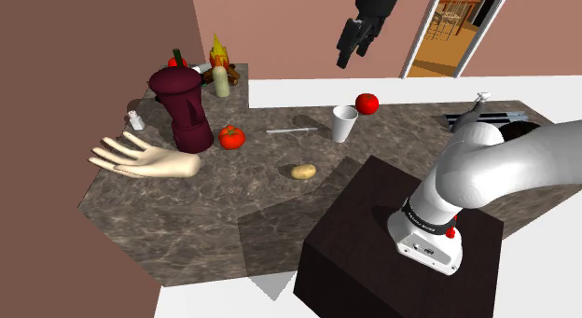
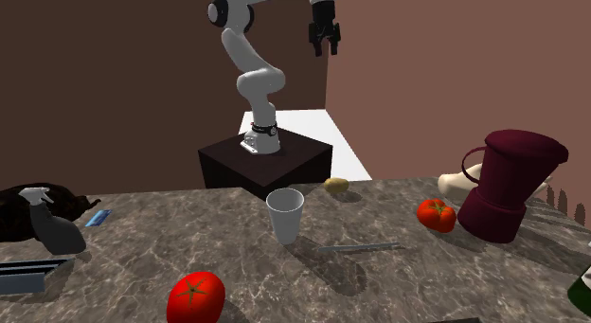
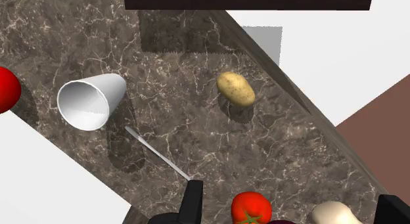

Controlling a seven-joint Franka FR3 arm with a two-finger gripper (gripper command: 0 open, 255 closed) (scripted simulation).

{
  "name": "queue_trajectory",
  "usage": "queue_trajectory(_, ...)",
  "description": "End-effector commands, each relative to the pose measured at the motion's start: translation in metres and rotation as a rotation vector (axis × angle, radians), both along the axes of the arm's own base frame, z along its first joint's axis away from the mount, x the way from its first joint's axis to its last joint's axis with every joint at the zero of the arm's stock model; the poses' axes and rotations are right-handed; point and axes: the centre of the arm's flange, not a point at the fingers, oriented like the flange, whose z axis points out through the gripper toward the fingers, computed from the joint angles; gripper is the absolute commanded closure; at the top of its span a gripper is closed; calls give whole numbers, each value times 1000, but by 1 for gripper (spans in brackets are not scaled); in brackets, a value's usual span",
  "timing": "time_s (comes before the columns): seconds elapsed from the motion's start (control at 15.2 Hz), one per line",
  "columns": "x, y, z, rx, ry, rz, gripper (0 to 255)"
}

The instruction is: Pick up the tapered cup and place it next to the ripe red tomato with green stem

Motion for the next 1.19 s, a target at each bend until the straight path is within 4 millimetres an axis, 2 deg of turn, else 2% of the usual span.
queue_trajectory(0.0,0,0,0,0,0,0,0)
queue_trajectory(1.12,87,-119,-168,-48,102,-61,0)
